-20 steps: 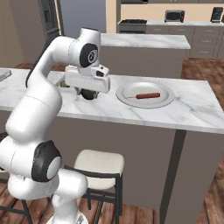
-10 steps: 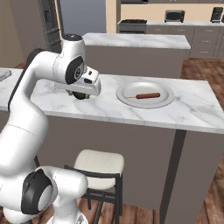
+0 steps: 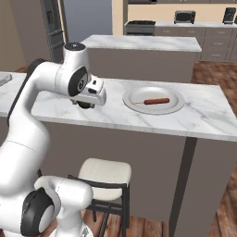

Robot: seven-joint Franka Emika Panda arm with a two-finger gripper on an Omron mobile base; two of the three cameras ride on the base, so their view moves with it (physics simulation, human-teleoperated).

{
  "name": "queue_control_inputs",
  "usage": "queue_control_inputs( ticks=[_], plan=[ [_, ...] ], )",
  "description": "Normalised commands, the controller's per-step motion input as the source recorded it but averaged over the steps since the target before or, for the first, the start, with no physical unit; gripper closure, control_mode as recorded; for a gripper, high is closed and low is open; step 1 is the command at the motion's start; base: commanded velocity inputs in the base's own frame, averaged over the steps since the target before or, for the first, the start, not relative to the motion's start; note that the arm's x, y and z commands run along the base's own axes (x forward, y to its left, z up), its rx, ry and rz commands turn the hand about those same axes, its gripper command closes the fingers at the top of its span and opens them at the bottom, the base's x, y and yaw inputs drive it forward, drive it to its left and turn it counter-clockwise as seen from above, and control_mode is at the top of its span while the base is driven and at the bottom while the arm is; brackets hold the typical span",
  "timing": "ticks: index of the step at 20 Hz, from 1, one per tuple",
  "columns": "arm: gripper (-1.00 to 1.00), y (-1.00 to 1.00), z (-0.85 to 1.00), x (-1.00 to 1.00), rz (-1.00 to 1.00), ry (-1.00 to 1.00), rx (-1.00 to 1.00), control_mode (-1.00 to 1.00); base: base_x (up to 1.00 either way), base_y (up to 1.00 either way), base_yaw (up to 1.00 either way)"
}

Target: Place one cooked food and one vegetable from the large plate to each tupperware container.

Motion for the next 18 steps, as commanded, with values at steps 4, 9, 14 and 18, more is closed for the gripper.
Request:
queue_control_inputs(
  ticks=[4, 9, 14, 18],
  plan=[
    [1.0, 0.18, 0.0, 0.0, -0.01, 0.0, 0.0, -1.0, 0.0, 0.0, 0.0],
    [1.0, 0.18, 0.0, 0.0, -0.02, -0.01, 0.0, 1.0, 0.0, 0.42, -0.02],
    [1.0, 0.0, 0.0, 0.0, 0.0, 0.0, 0.0, 1.0, 0.0, 0.78, -0.05],
    [1.0, 0.0, 0.0, 0.0, 0.0, 0.0, 0.0, 1.0, 0.0, 0.79, -0.05]
  ],
)
